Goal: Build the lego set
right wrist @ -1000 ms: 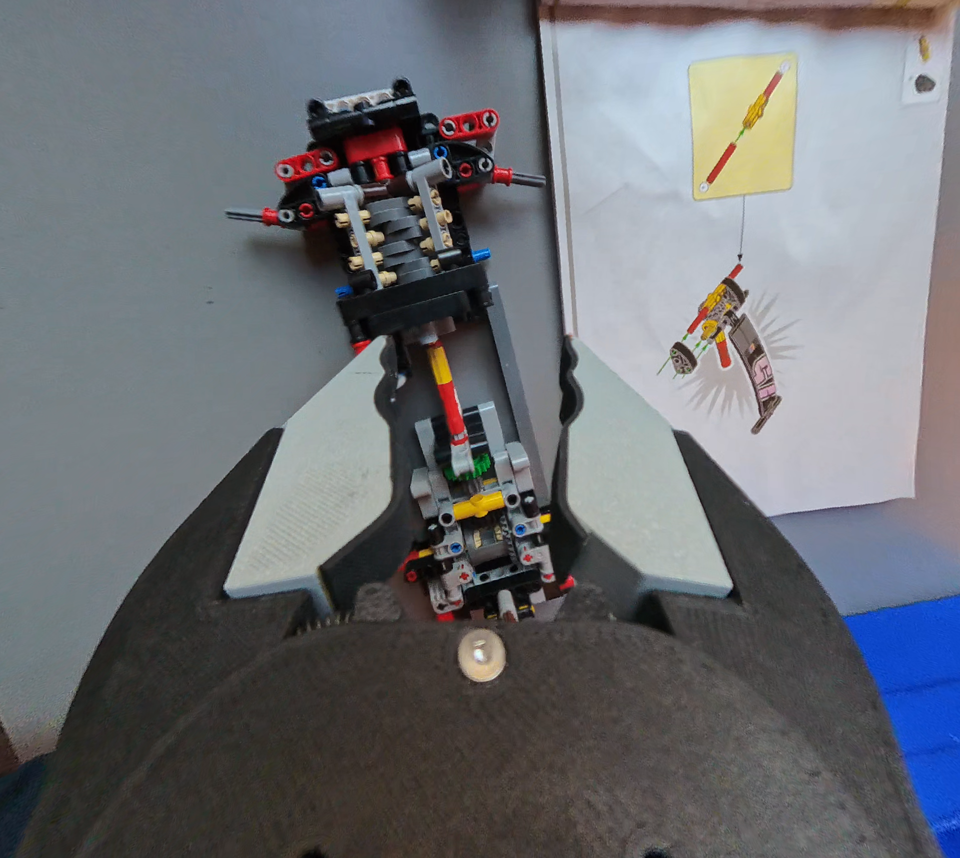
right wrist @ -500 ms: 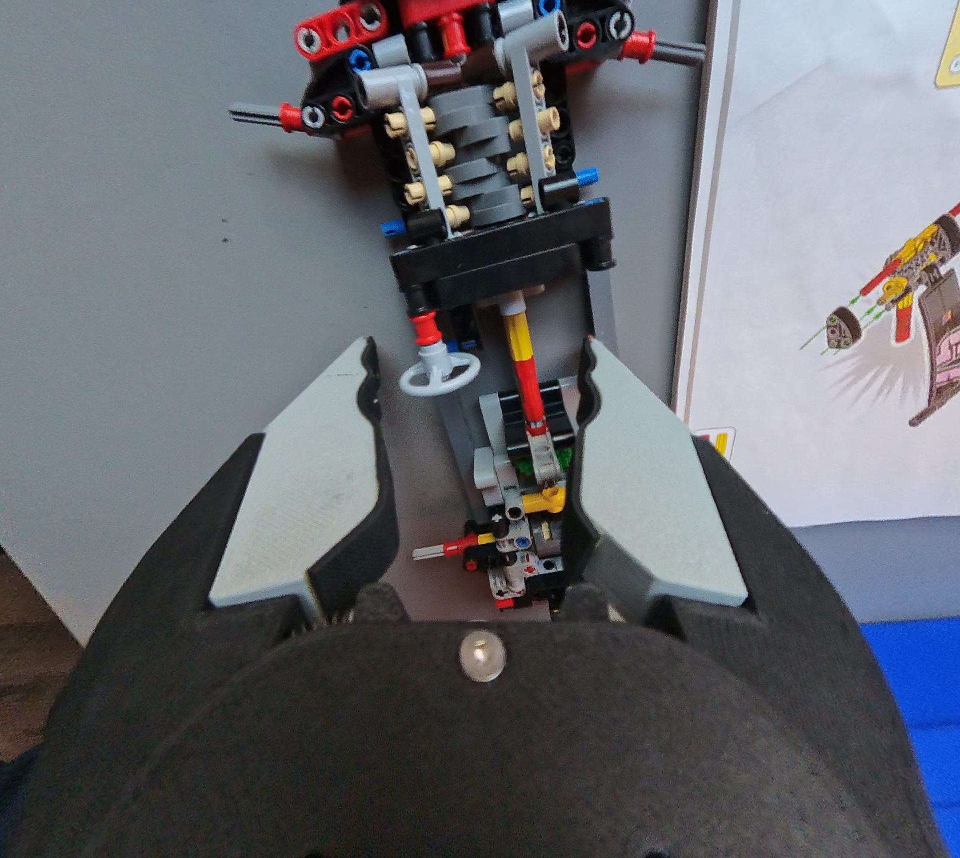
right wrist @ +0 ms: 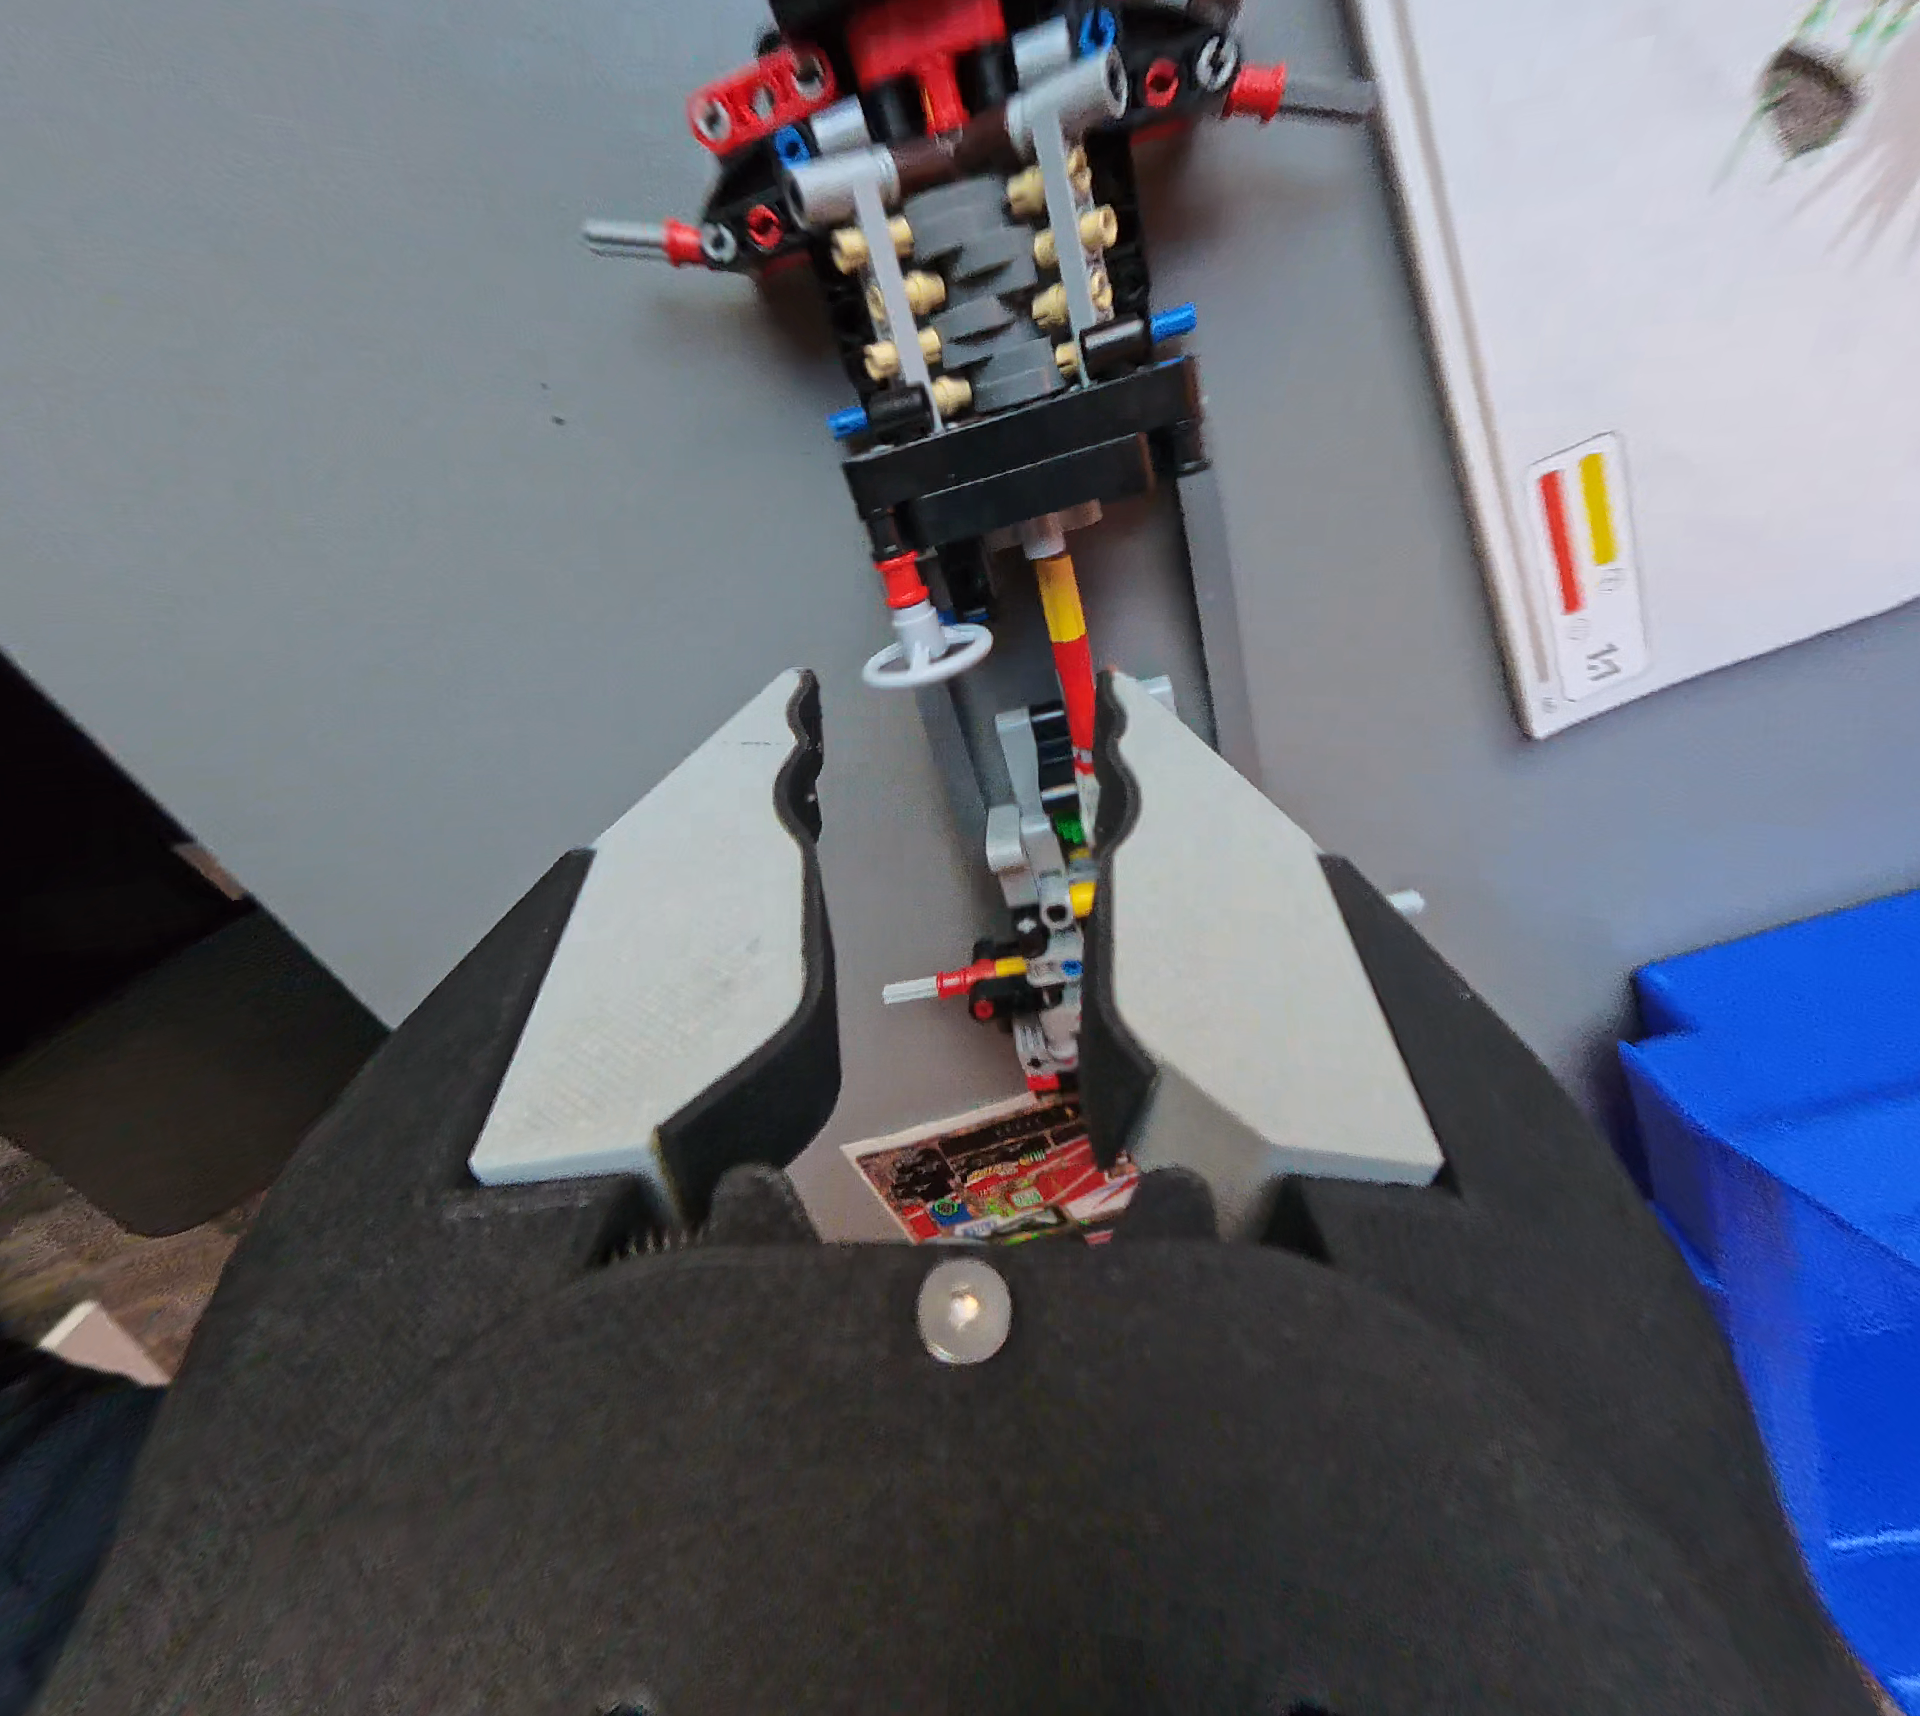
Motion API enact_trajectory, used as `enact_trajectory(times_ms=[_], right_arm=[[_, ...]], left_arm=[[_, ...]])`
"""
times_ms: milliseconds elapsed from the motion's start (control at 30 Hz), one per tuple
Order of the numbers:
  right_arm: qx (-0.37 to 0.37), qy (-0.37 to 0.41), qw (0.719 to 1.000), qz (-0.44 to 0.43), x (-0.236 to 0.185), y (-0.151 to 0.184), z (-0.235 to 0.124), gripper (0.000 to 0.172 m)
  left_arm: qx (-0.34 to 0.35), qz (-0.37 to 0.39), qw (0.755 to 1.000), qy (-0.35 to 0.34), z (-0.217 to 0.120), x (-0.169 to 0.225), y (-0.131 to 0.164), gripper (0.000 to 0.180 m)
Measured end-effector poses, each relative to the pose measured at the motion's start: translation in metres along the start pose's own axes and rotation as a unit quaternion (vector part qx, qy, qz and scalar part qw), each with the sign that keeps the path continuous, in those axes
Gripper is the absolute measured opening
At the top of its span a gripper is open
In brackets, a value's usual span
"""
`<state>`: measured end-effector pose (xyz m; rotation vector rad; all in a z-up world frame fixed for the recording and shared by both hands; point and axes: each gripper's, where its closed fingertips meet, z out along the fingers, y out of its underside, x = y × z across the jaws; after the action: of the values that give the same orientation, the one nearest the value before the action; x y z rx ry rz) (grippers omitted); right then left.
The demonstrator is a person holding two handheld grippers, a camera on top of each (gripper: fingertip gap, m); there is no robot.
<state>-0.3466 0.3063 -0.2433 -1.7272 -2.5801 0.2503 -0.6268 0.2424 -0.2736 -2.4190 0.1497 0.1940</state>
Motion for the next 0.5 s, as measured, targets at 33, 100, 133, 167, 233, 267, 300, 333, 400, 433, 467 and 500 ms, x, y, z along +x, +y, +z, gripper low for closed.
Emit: enact_trajectory(times_ms=[33,100,133,167,233,267,300,333,400,433,467,500], right_arm=[[0.016,0.003,1.000,-0.003,0.002,-0.005,-0.013,0.050],[0.056,0.007,0.998,-0.008,0.008,-0.021,-0.039,0.050],[0.079,0.010,0.997,-0.010,0.013,-0.031,-0.050,0.050],[0.103,0.013,0.995,-0.009,0.021,-0.044,-0.060,0.049],[0.152,0.008,0.988,0.010,0.041,-0.076,-0.068,0.038],[0.172,0.003,0.985,0.028,0.053,-0.096,-0.065,0.030],[0.182,-0.011,0.982,0.057,0.064,-0.114,-0.057,0.023],[0.180,-0.032,0.979,0.092,0.073,-0.130,-0.044,0.015],[0.170,-0.101,0.969,0.149,0.078,-0.161,-0.015,0.000],[0.166,-0.117,0.964,0.171,0.082,-0.175,0.000,0.000],[0.153,-0.103,0.963,0.195,0.093,-0.183,0.015,0.000],[0.147,-0.084,0.963,0.208,0.103,-0.191,0.026,0.000]], left_arm=[[0.001,-0.002,1.000,0.003,0.000,0.000,0.000,0.000],[0.003,-0.007,1.000,0.008,0.000,0.000,0.000,0.000],[0.003,-0.007,1.000,0.008,0.000,0.000,0.000,0.000],[0.002,-0.006,1.000,0.006,0.000,0.000,0.000,0.000],[-0.002,-0.002,1.000,0.000,0.000,0.000,0.001,0.000],[-0.005,0.001,1.000,-0.003,-0.001,0.000,0.001,0.000],[-0.007,0.003,1.000,-0.005,-0.001,0.000,0.001,0.000],[-0.010,0.006,1.000,-0.006,-0.001,-0.001,0.002,0.000],[-0.014,0.004,1.000,-0.003,-0.002,-0.001,0.003,0.000],[-0.016,-0.001,1.000,0.001,-0.003,-0.001,0.004,0.000],[-0.021,-0.004,1.000,0.005,-0.004,-0.002,0.006,0.000],[-0.028,-0.006,1.000,0.006,-0.006,-0.004,0.008,0.000]])
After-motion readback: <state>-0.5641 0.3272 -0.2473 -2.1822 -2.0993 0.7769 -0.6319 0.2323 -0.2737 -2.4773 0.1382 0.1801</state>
